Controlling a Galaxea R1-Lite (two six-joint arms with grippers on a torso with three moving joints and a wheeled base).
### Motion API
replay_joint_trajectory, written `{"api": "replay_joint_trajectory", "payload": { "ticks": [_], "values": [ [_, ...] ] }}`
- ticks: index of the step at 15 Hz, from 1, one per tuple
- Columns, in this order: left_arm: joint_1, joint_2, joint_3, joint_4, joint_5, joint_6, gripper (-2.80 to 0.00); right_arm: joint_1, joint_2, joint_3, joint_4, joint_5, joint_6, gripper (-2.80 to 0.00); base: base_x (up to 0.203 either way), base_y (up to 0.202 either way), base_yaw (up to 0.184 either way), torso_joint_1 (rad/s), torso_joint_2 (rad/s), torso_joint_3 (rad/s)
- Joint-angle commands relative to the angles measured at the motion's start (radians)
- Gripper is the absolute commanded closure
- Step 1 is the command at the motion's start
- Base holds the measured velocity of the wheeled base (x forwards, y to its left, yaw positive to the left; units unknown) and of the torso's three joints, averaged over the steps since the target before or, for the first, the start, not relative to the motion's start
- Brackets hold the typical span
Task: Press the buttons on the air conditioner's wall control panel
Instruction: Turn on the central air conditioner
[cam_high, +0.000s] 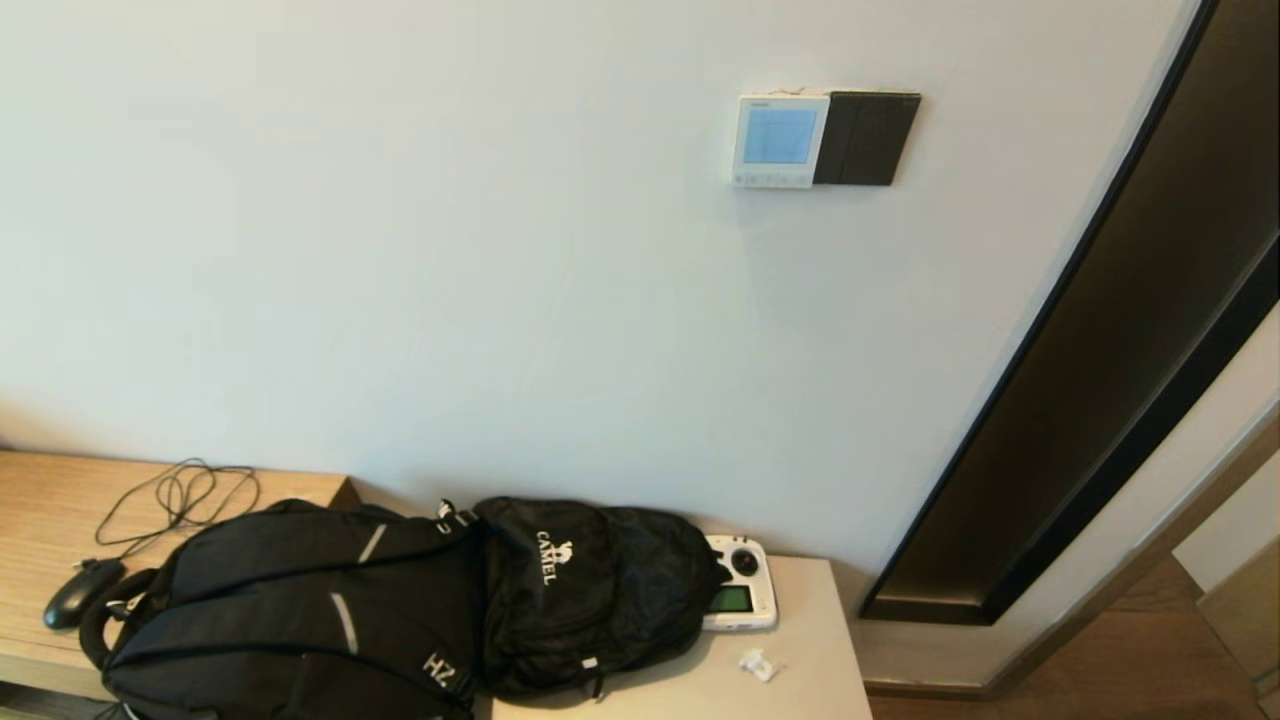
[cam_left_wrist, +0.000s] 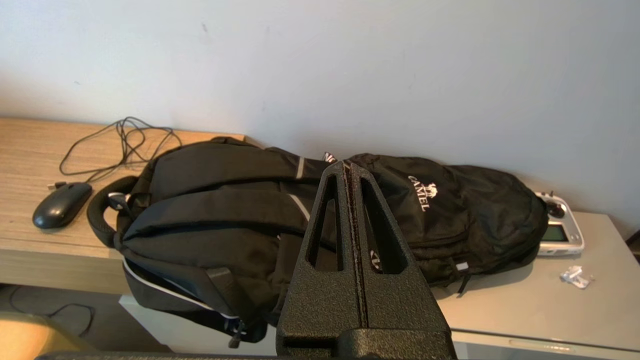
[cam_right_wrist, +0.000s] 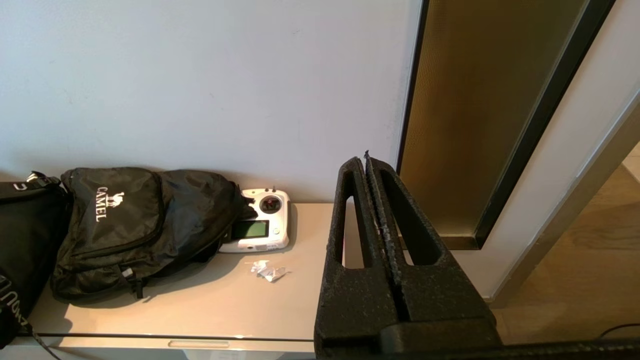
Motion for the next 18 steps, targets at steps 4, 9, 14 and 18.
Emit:
{"api": "replay_joint_trajectory", "payload": {
  "ticks": [4,9,14,18],
  "values": [
    [0.000,-0.002,0.000,0.000,0.000,0.000,0.00,0.000,0.000,0.000,0.000,0.001,-0.001,0.00,0.000,0.000,0.000,0.000,0.00,0.000],
    [0.000,-0.002,0.000,0.000,-0.001,0.000,0.00,0.000,0.006,0.000,-0.004,0.003,-0.010,0.00,0.000,0.000,0.000,0.000,0.00,0.000],
    [0.000,-0.002,0.000,0.000,-0.002,0.000,0.00,-0.004,0.241,-0.001,-0.121,0.008,-0.007,0.00,0.000,0.000,0.000,0.000,0.00,0.000],
    [0.000,-0.001,0.000,0.000,-0.001,0.000,0.00,-0.022,0.562,-0.001,-0.477,0.011,-0.017,0.00,0.000,0.000,0.000,0.000,0.00,0.000]
  ]
}}
